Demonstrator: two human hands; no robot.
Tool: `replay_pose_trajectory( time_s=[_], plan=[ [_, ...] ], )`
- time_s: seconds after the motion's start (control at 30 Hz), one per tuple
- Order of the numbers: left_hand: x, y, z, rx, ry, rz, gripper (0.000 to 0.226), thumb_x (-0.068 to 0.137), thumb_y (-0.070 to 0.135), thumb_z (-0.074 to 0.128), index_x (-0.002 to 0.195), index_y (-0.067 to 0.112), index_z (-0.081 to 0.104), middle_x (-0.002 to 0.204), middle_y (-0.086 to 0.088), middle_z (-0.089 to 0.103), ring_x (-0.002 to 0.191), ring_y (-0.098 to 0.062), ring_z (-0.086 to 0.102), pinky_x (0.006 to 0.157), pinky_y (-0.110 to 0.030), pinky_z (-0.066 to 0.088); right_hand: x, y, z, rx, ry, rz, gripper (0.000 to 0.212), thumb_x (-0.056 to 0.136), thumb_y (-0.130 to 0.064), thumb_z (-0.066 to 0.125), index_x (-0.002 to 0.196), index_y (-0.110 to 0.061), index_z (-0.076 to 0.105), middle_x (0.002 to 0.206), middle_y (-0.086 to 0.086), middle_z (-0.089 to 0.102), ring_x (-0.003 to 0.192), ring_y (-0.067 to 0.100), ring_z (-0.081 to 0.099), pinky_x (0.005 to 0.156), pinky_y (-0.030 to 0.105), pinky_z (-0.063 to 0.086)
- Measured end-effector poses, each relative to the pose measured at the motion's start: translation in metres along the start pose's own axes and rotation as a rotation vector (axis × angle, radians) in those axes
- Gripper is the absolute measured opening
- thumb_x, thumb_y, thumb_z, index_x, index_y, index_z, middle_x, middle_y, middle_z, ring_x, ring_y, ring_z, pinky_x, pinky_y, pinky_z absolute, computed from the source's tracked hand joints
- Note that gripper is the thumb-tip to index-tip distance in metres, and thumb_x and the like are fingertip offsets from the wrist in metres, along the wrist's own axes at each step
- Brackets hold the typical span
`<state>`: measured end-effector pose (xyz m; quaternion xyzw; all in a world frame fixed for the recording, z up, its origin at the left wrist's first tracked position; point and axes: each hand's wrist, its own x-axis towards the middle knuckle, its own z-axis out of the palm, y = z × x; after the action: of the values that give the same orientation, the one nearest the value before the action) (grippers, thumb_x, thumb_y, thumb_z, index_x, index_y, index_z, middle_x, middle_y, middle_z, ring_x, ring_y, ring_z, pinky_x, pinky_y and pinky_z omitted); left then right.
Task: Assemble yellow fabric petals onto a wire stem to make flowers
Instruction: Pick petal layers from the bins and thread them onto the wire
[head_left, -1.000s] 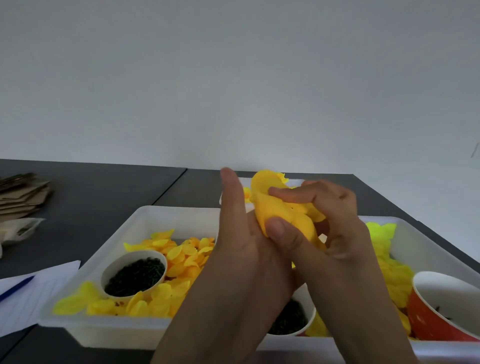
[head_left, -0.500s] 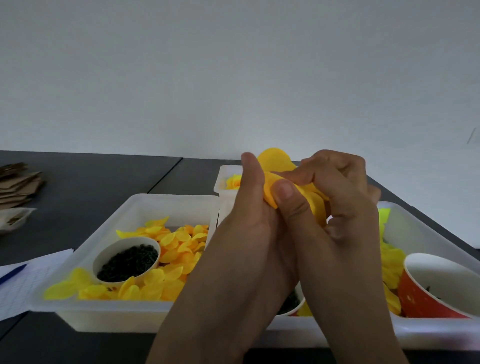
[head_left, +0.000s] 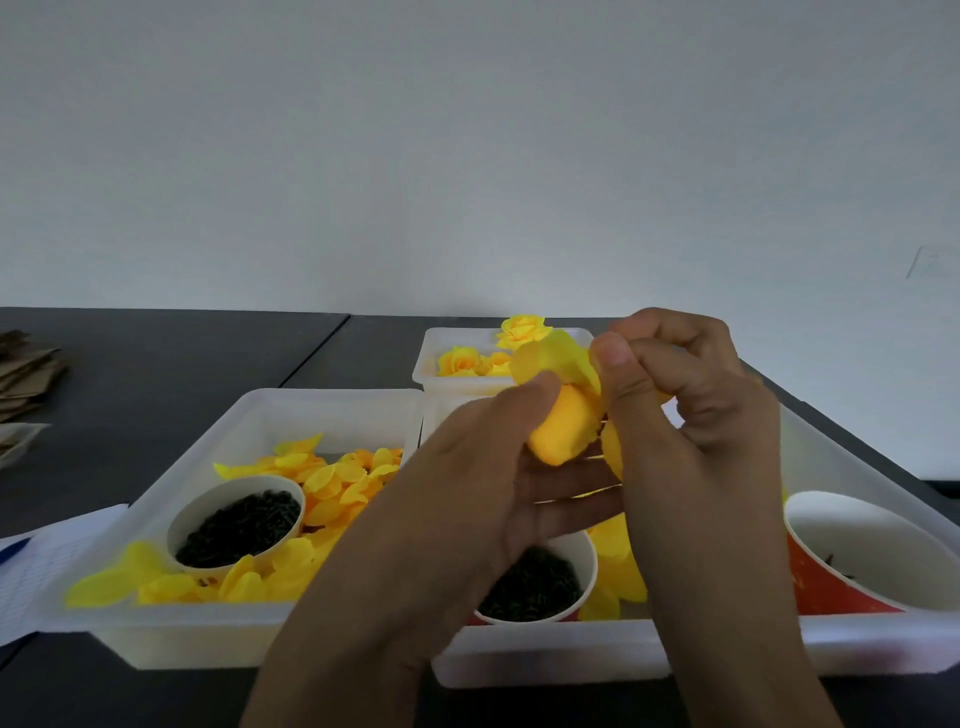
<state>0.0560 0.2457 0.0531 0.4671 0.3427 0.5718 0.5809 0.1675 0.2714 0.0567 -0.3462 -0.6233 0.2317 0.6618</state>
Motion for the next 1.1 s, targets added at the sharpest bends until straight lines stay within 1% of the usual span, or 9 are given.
replay_pose_trajectory(
  time_s=[0.13, 0.3, 0.47, 0.6, 0.7, 0.77, 0.87, 0.97, 1.1],
  plan=[
    [0.0, 0.0, -0.007, 0.259, 0.048, 0.02, 0.031, 0.096, 0.025, 0.048, 0.087, 0.012, 0.075, 0.087, -0.007, 0.077, 0.081, -0.017, 0.074, 0.066, -0.024, 0.06, 0.005, 0.009, 0.0, 0.143, -0.028, 0.131, 0.028, 0.087, -0.022, 0.063, 0.06, -0.025, 0.068, 0.092, 0.0, 0.065, 0.077, -0.003, 0.061, 0.066, 0.01, 0.044],
    [0.004, -0.006, -0.017, 0.519, 0.156, 0.03, 0.031, 0.1, 0.027, 0.045, 0.09, 0.017, 0.072, 0.079, 0.004, 0.076, 0.075, -0.006, 0.073, 0.063, -0.017, 0.055, 0.005, 0.033, 0.006, 0.426, -0.182, 0.573, 0.034, 0.085, -0.034, 0.057, 0.082, -0.007, 0.076, 0.084, 0.016, 0.074, 0.076, 0.025, 0.071, 0.075, 0.038, 0.057],
    [0.009, -0.011, -0.02, 0.566, 0.161, -0.017, 0.034, 0.102, 0.028, 0.041, 0.094, 0.015, 0.071, 0.085, 0.004, 0.077, 0.08, -0.008, 0.073, 0.069, -0.023, 0.052, 0.008, 0.049, 0.009, 0.641, -0.143, 0.834, 0.03, 0.096, -0.034, 0.052, 0.091, -0.014, 0.073, 0.083, 0.002, 0.076, 0.07, 0.013, 0.072, 0.062, 0.024, 0.055],
    [0.01, -0.013, -0.021, 0.557, 0.167, -0.049, 0.035, 0.102, 0.027, 0.041, 0.095, 0.013, 0.072, 0.087, 0.001, 0.077, 0.081, -0.01, 0.073, 0.07, -0.025, 0.049, 0.008, 0.059, 0.013, 0.788, -0.063, 1.003, 0.037, 0.092, -0.034, 0.061, 0.117, -0.008, 0.067, 0.112, 0.013, 0.071, 0.11, 0.029, 0.065, 0.101, 0.046, 0.047],
    [0.01, -0.01, -0.023, 0.508, 0.215, -0.052, 0.033, 0.102, 0.023, 0.042, 0.09, 0.011, 0.07, 0.081, -0.002, 0.077, 0.073, -0.01, 0.073, 0.063, -0.022, 0.052, 0.01, 0.057, 0.008, 0.991, -0.031, 1.016, 0.037, 0.096, -0.036, 0.054, 0.119, -0.009, 0.064, 0.117, 0.01, 0.068, 0.11, 0.026, 0.063, 0.097, 0.04, 0.047],
    [0.008, -0.005, -0.028, 0.434, 0.29, -0.046, 0.032, 0.101, 0.02, 0.044, 0.085, 0.009, 0.069, 0.075, -0.003, 0.076, 0.066, -0.009, 0.072, 0.059, -0.019, 0.053, 0.019, 0.061, -0.006, 0.915, 0.046, 0.994, 0.013, 0.094, -0.022, 0.06, 0.108, -0.02, 0.06, 0.093, -0.018, 0.068, 0.085, -0.003, 0.062, 0.077, 0.017, 0.048],
    [0.004, 0.002, -0.041, 0.372, 0.404, 0.009, 0.031, 0.1, 0.02, 0.044, 0.084, 0.011, 0.07, 0.076, -0.003, 0.076, 0.067, -0.01, 0.073, 0.069, -0.027, 0.053, 0.022, 0.059, -0.025, 0.647, -0.026, 0.968, 0.044, 0.079, 0.006, 0.071, 0.113, -0.017, 0.057, 0.078, -0.046, 0.055, 0.069, -0.023, 0.052, 0.059, -0.004, 0.038],
    [0.001, 0.004, -0.047, 0.365, 0.439, 0.045, 0.029, 0.099, 0.022, 0.045, 0.085, 0.013, 0.07, 0.079, -0.004, 0.076, 0.069, -0.009, 0.073, 0.074, -0.03, 0.052, 0.028, 0.075, -0.038, 0.756, 0.115, 0.873, 0.009, 0.091, -0.019, 0.065, 0.098, -0.021, 0.062, 0.062, -0.023, 0.065, 0.085, -0.003, 0.059, 0.072, 0.018, 0.045],
    [0.002, -0.002, -0.049, 0.484, 0.436, 0.075, 0.021, 0.094, 0.027, 0.052, 0.087, 0.021, 0.071, 0.079, 0.006, 0.076, 0.071, -0.002, 0.071, 0.067, -0.027, 0.05, 0.027, 0.081, -0.033, 0.763, 0.176, 0.952, 0.014, 0.094, -0.034, 0.058, 0.084, -0.026, 0.063, 0.064, -0.01, 0.068, 0.079, 0.01, 0.062, 0.073, 0.026, 0.045]
  ],
)
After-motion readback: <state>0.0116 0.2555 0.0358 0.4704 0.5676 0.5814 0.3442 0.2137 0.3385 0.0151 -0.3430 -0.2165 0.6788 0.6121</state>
